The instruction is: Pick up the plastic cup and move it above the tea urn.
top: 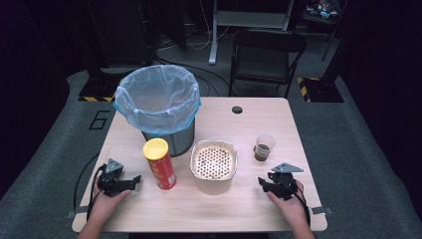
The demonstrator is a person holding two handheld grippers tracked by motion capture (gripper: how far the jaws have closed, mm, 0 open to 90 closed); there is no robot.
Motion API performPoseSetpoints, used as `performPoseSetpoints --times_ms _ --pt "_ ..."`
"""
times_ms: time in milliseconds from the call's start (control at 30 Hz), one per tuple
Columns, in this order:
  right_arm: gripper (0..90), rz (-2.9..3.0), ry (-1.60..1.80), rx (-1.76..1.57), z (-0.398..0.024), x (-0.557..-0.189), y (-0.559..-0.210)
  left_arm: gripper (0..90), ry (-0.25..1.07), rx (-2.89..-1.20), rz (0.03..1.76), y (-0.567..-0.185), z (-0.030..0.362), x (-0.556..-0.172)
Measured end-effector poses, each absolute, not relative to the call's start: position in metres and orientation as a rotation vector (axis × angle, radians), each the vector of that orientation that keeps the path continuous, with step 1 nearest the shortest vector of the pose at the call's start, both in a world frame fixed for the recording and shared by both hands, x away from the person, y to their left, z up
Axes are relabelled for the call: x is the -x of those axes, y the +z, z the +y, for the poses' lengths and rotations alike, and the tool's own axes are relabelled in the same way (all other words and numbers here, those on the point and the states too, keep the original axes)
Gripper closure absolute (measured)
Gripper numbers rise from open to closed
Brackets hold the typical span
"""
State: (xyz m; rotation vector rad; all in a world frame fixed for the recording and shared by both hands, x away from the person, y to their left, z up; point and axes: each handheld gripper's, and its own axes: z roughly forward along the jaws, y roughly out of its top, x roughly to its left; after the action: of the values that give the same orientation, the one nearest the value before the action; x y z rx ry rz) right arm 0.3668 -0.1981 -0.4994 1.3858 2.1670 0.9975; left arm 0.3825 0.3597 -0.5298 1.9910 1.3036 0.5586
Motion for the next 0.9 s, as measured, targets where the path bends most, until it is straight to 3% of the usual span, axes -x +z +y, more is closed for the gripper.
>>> performPoseSetpoints --times_ms 100,533,900 --pt "58.1 2.151 1.071 -1.404 -0.191 -0.366 -0.482 14.2 0.566 -1.977 1.299 -0.531 0.359 -0.382" --pt "57.1 2.242 1.181 -1.248 -0.15 -0.388 -0.406 14.2 0.556 -1.994 1.287 -0.53 0.361 -0.379" --pt "60.3 2.285 1.163 -1.187 -0.116 -0.416 -0.398 14.2 0.558 -1.993 1.286 -0.53 0.361 -0.379"
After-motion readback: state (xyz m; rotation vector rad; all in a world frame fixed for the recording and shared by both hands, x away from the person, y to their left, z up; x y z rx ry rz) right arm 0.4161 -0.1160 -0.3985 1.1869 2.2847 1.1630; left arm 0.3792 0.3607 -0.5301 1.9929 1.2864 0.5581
